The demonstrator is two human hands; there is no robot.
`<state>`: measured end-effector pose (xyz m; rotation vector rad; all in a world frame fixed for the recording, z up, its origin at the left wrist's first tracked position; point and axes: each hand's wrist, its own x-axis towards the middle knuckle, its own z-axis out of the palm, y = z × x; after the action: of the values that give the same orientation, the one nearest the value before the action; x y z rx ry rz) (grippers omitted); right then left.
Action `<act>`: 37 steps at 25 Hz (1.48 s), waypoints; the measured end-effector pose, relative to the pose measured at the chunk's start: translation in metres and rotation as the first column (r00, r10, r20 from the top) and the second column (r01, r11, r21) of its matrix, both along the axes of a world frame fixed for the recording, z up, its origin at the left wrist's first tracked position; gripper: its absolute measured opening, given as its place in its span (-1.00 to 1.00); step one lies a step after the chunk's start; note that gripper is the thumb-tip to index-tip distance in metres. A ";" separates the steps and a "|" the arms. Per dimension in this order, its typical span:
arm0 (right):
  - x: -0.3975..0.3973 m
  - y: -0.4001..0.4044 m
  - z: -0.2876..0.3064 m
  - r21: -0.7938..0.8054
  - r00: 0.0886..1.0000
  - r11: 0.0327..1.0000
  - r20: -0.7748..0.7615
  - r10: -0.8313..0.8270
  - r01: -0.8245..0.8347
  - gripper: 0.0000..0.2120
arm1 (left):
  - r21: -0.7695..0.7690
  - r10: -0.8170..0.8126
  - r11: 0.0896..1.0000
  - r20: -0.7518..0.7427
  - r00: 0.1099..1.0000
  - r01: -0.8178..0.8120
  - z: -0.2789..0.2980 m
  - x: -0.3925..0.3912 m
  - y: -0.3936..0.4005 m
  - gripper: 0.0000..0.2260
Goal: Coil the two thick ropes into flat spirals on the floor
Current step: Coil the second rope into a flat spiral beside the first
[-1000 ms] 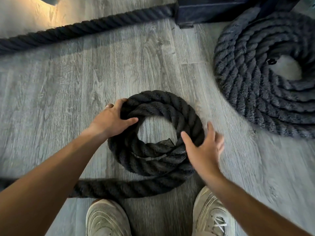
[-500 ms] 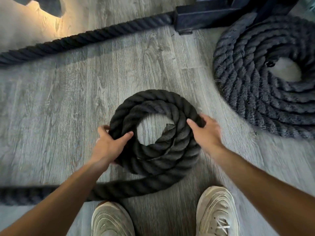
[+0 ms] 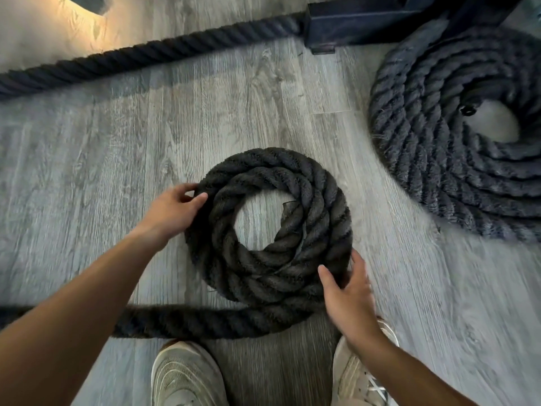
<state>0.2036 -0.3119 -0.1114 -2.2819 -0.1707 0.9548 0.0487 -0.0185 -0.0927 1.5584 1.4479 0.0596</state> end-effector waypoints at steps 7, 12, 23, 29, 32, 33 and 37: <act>0.058 0.042 -0.010 0.118 0.998 0.993 -0.048 0.027 -0.022 -0.26 | 0.009 0.143 0.990 -0.042 0.989 -0.142 -0.020 -0.034 -0.017 -0.61; 0.110 0.110 0.010 0.143 0.988 0.985 0.129 0.082 -0.101 -0.60 | -0.198 0.391 0.902 -0.005 0.920 -0.384 -0.006 -0.044 -0.094 -0.66; 0.014 0.014 -0.004 0.098 0.995 0.995 0.092 -0.031 0.022 -0.38 | -0.117 0.250 0.964 0.117 0.961 -0.237 0.004 -0.030 0.013 -0.57; 0.011 0.018 -0.009 0.050 0.999 0.999 0.038 0.003 -0.005 -0.34 | -0.043 0.194 0.980 0.072 0.978 -0.192 -0.009 -0.011 0.013 -0.75; 0.051 0.047 -0.005 0.102 0.999 0.994 0.025 0.037 -0.040 -0.42 | -0.089 0.310 0.948 0.042 0.950 -0.305 -0.007 -0.027 -0.008 -0.64; 0.066 0.061 -0.003 0.129 0.998 0.991 0.050 0.038 -0.044 -0.48 | -0.133 0.363 0.926 0.055 0.930 -0.354 -0.004 -0.033 -0.021 -0.61; 0.119 0.118 0.010 0.144 0.986 0.987 0.159 0.053 -0.077 -0.70 | -0.349 0.438 0.843 0.005 0.899 -0.409 0.008 -0.047 -0.091 -0.61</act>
<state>0.3228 -0.1937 -0.1013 -2.2214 -0.3733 0.7699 0.0019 -0.1094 -0.0850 0.9242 1.6156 0.1278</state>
